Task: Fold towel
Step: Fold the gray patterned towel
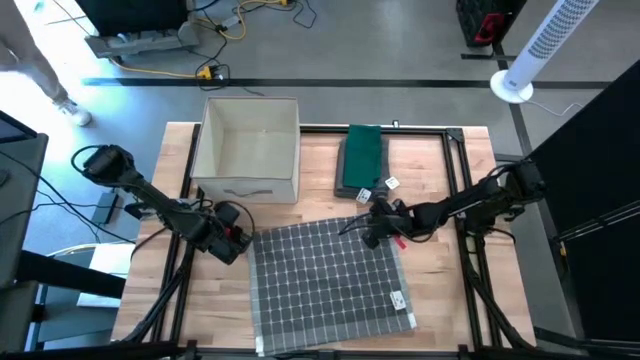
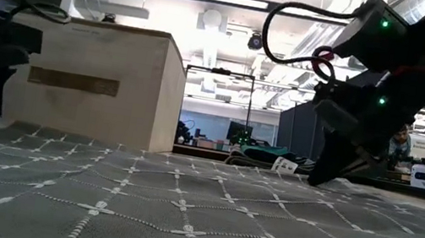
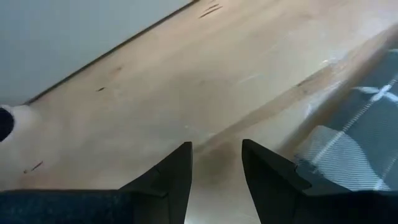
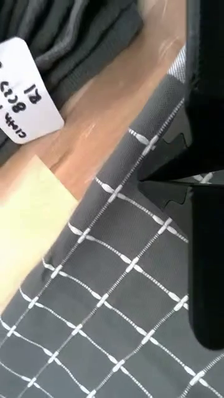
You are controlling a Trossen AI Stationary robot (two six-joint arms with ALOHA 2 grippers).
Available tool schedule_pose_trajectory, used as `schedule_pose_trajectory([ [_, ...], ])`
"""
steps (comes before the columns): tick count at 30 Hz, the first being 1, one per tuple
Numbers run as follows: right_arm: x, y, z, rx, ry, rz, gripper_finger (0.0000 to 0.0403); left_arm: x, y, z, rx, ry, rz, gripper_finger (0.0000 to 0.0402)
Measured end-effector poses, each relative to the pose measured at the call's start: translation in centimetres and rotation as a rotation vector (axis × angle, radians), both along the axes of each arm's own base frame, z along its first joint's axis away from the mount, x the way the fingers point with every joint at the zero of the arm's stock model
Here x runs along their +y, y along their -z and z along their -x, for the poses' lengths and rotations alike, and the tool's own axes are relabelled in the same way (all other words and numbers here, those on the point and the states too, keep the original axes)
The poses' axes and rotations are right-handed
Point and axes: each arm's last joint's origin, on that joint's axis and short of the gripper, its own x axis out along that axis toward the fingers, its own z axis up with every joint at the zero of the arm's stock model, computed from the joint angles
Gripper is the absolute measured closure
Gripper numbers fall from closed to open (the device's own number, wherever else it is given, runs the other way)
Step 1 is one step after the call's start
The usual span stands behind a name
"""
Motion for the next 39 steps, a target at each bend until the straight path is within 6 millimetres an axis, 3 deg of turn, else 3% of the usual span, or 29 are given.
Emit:
schedule_pose_trajectory([
  [4,1.0,-2.3,-1.1,-0.053,-0.144,-0.033,0.0403,-0.6,-2.0,-0.7,-0.063,0.061,0.051,0.0271],
  [9,1.9,-7.9,-1.9,-0.137,-0.332,-0.08,0.0403,-1.6,-6.3,-1.6,-0.201,0.191,0.115,0.0271],
  [13,0.9,-12.1,-1.0,-0.005,-0.404,-0.039,0.0403,-1.7,-8.7,-1.7,-0.259,0.296,0.132,0.0271],
  [17,-1.1,-14.4,0.1,0.197,-0.529,-0.067,0.0402,-1.8,-9.4,-1.9,-0.319,0.334,0.14,0.0271],
  [22,-3.9,-13.1,1.3,0.293,-0.668,-0.248,0.0395,-2.4,-9.6,-2.6,-0.38,0.347,0.165,0.0271],
  [27,-5.7,-10.8,2.2,0.361,-0.786,-0.158,0.0346,-3.0,-9.9,-3.1,-0.433,0.424,0.168,0.0271],
  [33,-6.7,-8.5,1.8,0.355,-0.839,0.022,0.026,-3.7,-9.9,-2.8,-0.426,0.472,0.169,0.0271],
  [39,-7.5,-5.7,1.4,0.382,-0.822,0.029,0.0205,-4.2,-9.7,-2.6,-0.425,0.468,0.195,0.0271],
])
